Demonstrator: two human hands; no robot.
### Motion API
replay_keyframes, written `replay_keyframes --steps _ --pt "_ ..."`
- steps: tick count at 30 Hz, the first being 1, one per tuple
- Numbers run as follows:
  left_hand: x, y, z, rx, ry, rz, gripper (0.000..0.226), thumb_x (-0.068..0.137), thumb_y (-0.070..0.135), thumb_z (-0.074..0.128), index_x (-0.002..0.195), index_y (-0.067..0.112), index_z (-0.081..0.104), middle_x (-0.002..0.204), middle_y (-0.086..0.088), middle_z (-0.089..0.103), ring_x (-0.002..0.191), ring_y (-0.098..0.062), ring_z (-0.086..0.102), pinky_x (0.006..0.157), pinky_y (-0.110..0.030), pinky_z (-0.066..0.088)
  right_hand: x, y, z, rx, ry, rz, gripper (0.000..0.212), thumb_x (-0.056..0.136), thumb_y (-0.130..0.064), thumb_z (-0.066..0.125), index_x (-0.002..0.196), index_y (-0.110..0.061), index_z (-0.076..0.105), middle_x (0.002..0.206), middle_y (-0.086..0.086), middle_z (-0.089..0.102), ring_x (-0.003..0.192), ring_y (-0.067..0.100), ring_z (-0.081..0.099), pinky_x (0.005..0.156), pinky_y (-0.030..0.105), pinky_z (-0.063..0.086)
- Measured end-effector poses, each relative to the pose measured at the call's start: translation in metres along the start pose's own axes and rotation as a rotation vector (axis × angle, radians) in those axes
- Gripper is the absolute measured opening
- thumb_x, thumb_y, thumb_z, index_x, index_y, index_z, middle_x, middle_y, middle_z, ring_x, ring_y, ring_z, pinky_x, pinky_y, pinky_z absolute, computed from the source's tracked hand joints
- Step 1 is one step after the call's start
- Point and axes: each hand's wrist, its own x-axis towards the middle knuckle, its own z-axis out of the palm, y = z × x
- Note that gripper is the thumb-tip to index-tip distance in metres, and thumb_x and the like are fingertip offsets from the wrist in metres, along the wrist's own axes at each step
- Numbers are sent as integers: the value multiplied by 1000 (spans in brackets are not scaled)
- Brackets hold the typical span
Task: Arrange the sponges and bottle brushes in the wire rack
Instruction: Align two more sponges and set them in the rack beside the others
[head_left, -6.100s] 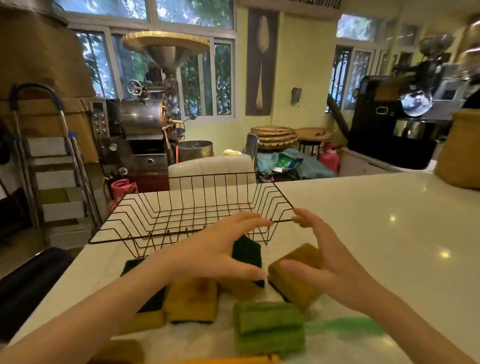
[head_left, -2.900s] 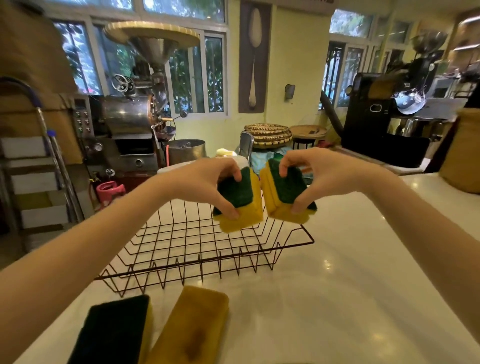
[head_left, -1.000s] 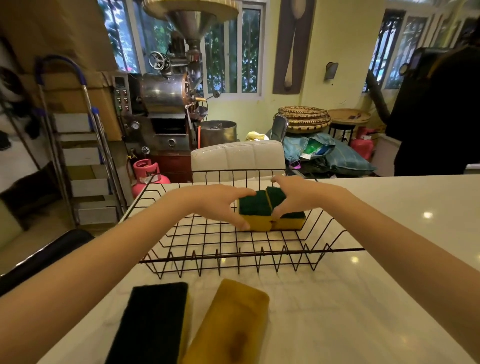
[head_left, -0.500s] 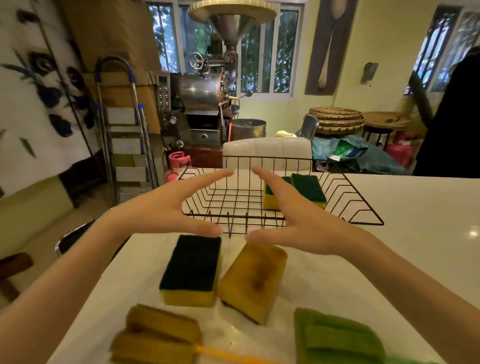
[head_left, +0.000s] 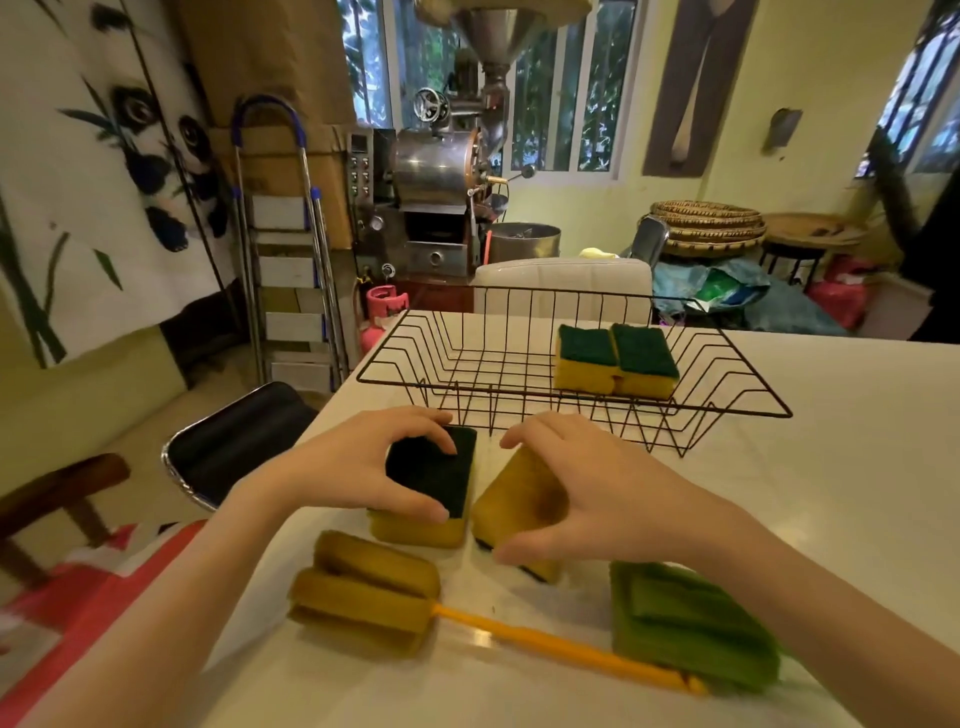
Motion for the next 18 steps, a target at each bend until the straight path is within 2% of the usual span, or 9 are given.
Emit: replay_keyframes --steps 2,4,7,9,12,15,18 --pt "1 -2 2 -6 10 -2 48 64 43 74 105 45 49 134 24 30 123 2 23 92 -11 26 1 3 6 -50 -18 7 84 60 -72 60 129 -35 29 134 -13 35 118 9 32 97 30 38" --pt "1 -4 3 -6 18 3 56 59 45 77 108 43 49 133 26 28 122 2 24 86 -6 28 2 6 10 -80 -60 19 86 59 -72 60 129 -35 27 136 -12 32 120 10 30 98 30 35" --pt "0 -7 2 -26 -4 12 76 40 66 73 108 48 47 124 37 25 114 10 27 80 -2 32 3 10 13 -101 -124 28 91 59 -67 66 132 -36 21 142 -11 25 124 12 28 99 31 33" --pt "-1 -10 3 -32 -12 22 77 37 71 67 108 50 45 124 40 24 112 16 28 82 -2 33 4 11 13 -107 -135 28 93 60 -61 69 133 -36 18 143 -11 22 124 13 29 97 31 36" --pt "0 -13 9 -33 11 46 72 43 59 76 106 50 44 127 35 30 115 15 31 86 -8 39 5 12 14 -93 -128 19 89 64 -53 71 134 -35 18 143 -10 24 124 12 29 93 28 37" --pt "0 -17 13 -56 46 66 65 50 52 74 107 48 43 129 29 32 116 13 32 88 -13 43 6 9 14 -101 -108 11 83 66 -52 68 133 -33 21 139 -8 31 121 13 33 92 29 38" --pt "-1 -21 16 -86 76 81 65 51 50 75 108 47 43 130 29 33 116 15 31 88 -9 44 6 6 8 -119 -28 -24 72 68 -59 60 129 -31 33 122 -7 48 100 10 39 85 26 34"
